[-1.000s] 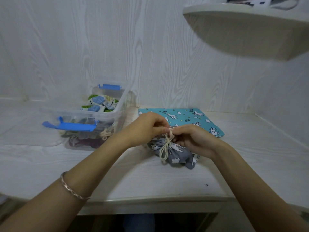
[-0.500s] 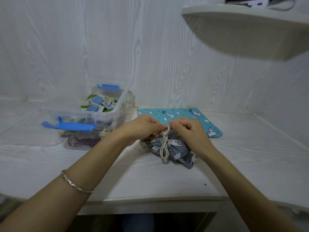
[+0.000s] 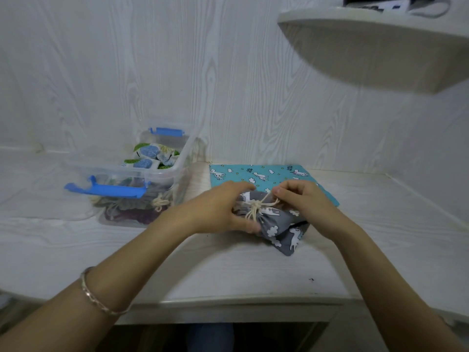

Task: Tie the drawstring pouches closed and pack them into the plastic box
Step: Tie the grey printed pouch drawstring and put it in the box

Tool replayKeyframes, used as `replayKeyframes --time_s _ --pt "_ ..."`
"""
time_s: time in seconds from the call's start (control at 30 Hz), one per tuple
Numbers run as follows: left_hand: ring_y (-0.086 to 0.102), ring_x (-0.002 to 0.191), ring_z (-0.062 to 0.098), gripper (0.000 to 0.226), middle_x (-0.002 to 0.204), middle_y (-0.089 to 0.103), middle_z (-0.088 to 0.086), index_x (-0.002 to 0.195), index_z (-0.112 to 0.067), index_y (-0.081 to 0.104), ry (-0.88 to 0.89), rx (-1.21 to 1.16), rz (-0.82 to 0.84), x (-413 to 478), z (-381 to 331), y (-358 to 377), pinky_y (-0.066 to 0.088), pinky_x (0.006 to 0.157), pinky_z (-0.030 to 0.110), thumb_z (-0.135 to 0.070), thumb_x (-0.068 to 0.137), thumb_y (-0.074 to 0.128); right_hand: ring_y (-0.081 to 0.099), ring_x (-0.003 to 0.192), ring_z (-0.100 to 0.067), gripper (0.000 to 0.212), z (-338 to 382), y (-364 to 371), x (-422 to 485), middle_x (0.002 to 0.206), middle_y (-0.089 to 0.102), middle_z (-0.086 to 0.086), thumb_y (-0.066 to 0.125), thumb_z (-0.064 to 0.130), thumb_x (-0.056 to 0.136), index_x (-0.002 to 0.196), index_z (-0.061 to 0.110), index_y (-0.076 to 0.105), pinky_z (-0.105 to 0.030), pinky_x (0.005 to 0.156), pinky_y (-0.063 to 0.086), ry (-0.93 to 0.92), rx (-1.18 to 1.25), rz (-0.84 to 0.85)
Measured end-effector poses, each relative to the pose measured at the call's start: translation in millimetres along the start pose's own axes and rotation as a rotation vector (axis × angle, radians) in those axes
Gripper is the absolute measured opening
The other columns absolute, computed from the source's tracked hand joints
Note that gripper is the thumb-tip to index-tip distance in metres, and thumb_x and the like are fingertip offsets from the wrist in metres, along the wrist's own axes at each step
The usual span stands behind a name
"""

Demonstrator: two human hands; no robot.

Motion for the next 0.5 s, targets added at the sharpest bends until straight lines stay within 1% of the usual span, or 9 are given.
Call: replayKeyframes --time_s 0.03,0.07,0.13,0.17,0.2,0.27,0.37,0.43,0.5 --pt "0.053 0.111 0.007 0.073 0.127 0.052 -0.013 0.134 -0.035 0.045 0.050 0.085 0.039 -2.2 -4.6 4.9 0.047 0.094 0.031 -0.051 0.070 0.077 0.064 0.073 -0.012 0.020 2.1 0.6 1.8 0.080 0.072 -0.006 0.062 0.025 0.093 0.078 0.015 0.070 -0.017 0.069 0.050 -0.008 0.028 0.002" --pt "0.055 0.106 0.007 0.063 0.121 0.056 -0.014 0.129 -0.035 0.050 0.077 0.173 0.037 -1.7 -5.9 6.4 0.047 0.089 0.030 -0.046 0.073 0.077 0.065 0.075 -0.014 0.021 3.5 0.4 3.9 0.082 0.072 -0.008 0.062 0.026 0.093 0.077 0.015 0.070 -0.023 0.073 0.050 -0.013 0.042 0.006" --pt "0.062 0.089 0.015 0.022 0.097 0.064 -0.009 0.103 -0.026 0.062 0.062 0.259 -0.054 4.1 -7.5 -1.7 0.050 0.075 0.030 -0.031 0.083 0.071 0.064 0.076 -0.015 0.024 6.2 0.4 6.5 0.081 0.072 -0.007 0.061 0.030 0.093 0.077 0.016 0.072 -0.033 0.080 0.050 -0.027 0.027 0.008" --pt "0.063 0.080 0.018 0.006 0.085 0.063 -0.006 0.090 -0.021 0.062 0.044 0.217 -0.104 7.9 -8.4 -8.5 0.050 0.069 0.030 -0.024 0.087 0.066 0.064 0.075 -0.015 0.026 7.7 -0.5 6.8 0.080 0.072 -0.005 0.060 0.033 0.094 0.078 0.016 0.073 -0.036 0.081 0.049 -0.033 0.014 -0.010" --pt "0.065 0.074 0.020 0.009 0.079 0.063 -0.004 0.082 -0.018 0.059 0.021 0.110 -0.162 12.3 -7.8 -17.5 0.052 0.065 0.030 -0.019 0.090 0.062 0.066 0.076 -0.016 0.029 8.0 -2.4 7.3 0.080 0.074 -0.004 0.057 0.036 0.095 0.080 0.016 0.074 -0.036 0.081 0.049 -0.032 0.016 -0.033" --pt "0.070 0.073 0.023 0.011 0.081 0.067 0.007 0.084 -0.013 0.055 -0.004 -0.207 -0.246 21.8 -8.8 -38.0 0.059 0.066 0.037 -0.015 0.094 0.056 0.070 0.084 -0.018 0.039 8.8 -9.3 9.6 0.086 0.076 -0.005 0.049 0.040 0.098 0.085 0.014 0.075 -0.035 0.086 0.051 -0.024 0.076 -0.103" --pt "0.066 0.087 0.026 0.009 0.096 0.063 0.013 0.096 -0.011 0.051 0.053 -0.581 -0.303 36.8 -27.7 -72.7 0.059 0.079 0.047 -0.019 0.098 0.052 0.070 0.094 -0.027 0.049 -4.0 -36.5 22.6 0.099 0.074 -0.014 0.042 0.042 0.100 0.101 0.003 0.071 -0.043 0.090 0.052 0.095 0.225 -0.284" --pt "0.065 0.085 0.026 0.007 0.096 0.062 0.012 0.095 -0.013 0.050 0.105 -0.849 -0.330 48.1 -48.9 -94.8 0.060 0.075 0.043 -0.018 0.100 0.049 0.065 0.101 -0.034 0.051 -24.0 -47.2 33.7 0.110 0.070 -0.020 0.040 0.041 0.101 0.108 -0.001 0.067 -0.047 0.093 0.050 0.216 0.263 -0.327" --pt "0.059 0.067 0.019 0.012 0.082 0.057 0.008 0.089 -0.015 0.048 0.178 -1.016 -0.370 57.8 -72.0 -116.0 0.056 0.061 0.035 -0.016 0.101 0.047 0.064 0.098 -0.033 0.047 -40.1 -39.7 41.4 0.119 0.066 -0.021 0.041 0.041 0.101 0.105 0.002 0.066 -0.042 0.084 0.052 0.323 0.263 -0.242"
Point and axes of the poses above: each hand's wrist, its own x-axis towards the middle knuckle, its own y-axis out of the palm, z = x × y, the point moved 7 cm from there along x, towards the middle knuckle
